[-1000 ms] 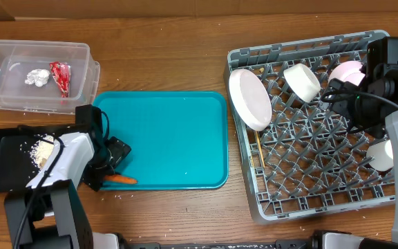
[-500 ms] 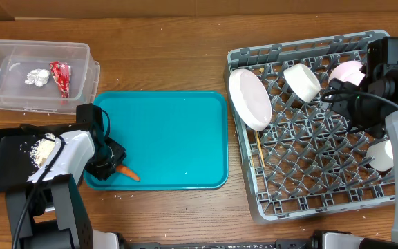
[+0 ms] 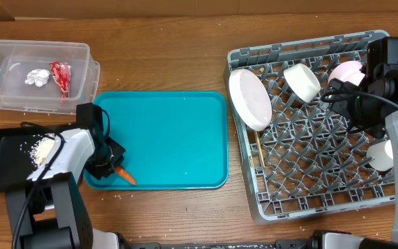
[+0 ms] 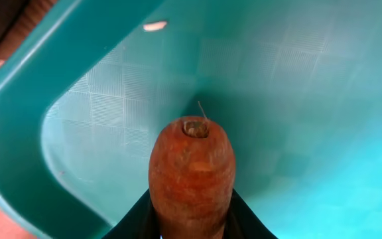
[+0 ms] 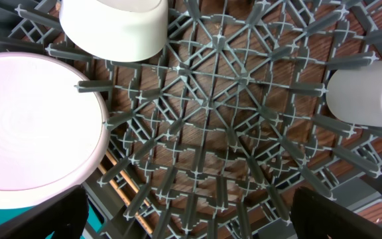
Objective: Sort waste into correct bins and load items into the dishwasher
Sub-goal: 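Carry the carrot to the black tray and release it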
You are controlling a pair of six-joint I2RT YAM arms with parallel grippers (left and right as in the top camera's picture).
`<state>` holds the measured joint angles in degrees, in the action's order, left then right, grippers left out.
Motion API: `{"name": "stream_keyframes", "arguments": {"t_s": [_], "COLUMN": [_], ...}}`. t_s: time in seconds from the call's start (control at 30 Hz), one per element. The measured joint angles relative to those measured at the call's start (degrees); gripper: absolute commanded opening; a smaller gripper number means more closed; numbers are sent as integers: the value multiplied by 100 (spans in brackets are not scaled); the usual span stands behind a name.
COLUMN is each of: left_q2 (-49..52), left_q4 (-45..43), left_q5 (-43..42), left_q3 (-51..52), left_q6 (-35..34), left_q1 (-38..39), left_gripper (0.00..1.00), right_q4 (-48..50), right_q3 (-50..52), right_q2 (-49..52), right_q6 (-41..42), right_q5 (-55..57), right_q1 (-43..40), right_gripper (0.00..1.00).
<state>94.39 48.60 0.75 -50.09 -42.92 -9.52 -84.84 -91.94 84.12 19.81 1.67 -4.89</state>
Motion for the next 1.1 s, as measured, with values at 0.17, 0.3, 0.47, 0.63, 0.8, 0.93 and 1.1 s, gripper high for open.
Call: {"name": "stream_keyframes", "arguments": {"t_s": [0.17,0.3,0.47,0.63,0.8,0.93,1.1], "left_q2": [107,111,109,111,111,111,111], "left_q4": [815,1311,1921,2218,2149,1867,1397], "left_q5": [33,35,227,621,894,1010,1182], "left_q3": [-667,-1488,-2546,-3154,-3185,-3185,-3182], "left_q6": [96,146,286,308,315,398,442], "left_q1": [0,0,-9,-361,-1329,-2000,-2588], "left_gripper": [4,4,4,4,4,4,4], "right_q4": [-2,0,7,9,31,83,146], "right_q3": [0,0,0,0,0,0,0], "right_q2": [0,0,0,0,0,0,0], "right_q6": [2,2,2,2,2,2,0], "right_q5": [-2,0,20,24,26,26,26], "right_q1": [0,0,2,0,0,0,0], "right_gripper": [100,100,100,100,100,100,100]}}
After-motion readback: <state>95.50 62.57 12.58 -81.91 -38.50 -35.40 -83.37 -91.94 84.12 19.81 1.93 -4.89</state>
